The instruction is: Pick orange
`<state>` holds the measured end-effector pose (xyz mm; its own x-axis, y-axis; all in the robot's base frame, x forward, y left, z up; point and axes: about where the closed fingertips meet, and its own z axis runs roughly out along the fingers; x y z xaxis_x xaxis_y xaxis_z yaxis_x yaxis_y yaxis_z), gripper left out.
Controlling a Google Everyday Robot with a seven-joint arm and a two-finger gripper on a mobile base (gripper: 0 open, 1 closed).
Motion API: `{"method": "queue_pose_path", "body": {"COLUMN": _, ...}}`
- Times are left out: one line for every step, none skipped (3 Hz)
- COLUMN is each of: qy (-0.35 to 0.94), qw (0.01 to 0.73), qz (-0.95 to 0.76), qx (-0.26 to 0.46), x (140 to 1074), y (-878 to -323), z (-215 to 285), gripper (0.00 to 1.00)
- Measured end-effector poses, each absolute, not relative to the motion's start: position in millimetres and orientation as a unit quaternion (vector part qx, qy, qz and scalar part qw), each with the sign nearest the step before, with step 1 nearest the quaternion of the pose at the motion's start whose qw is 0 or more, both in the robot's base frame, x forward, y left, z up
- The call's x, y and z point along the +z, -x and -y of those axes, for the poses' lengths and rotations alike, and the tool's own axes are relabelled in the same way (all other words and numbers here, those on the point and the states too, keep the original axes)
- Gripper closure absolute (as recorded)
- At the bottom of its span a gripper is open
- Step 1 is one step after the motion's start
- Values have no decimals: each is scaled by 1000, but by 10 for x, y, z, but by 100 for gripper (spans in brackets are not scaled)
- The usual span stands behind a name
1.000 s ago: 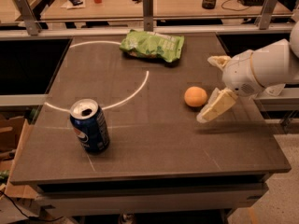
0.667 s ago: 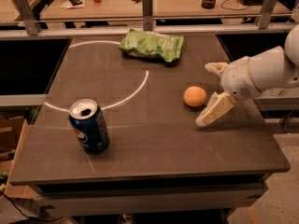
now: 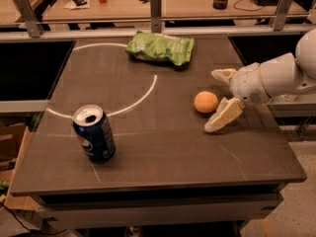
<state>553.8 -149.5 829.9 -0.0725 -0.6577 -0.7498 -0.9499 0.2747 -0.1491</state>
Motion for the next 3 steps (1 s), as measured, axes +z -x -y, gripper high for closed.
{"method": "queue_pose_path", "body": {"qy": 567, "qw": 378, "qz": -698, "qx": 218, "x": 8315, "y": -5588, "z": 1448, "gripper": 0}}
{"method": "queue_pose_path", "body": {"qy": 569, "qw": 373, "qz": -696, "qx": 231, "x": 8319, "y": -5595, "z": 1434, "gripper": 18}}
{"method": "queue_pose_path", "body": {"qy": 571, "qw": 362, "qz": -696, "qx": 241, "x": 8303, "y": -5572, "z": 1438, "gripper": 41}}
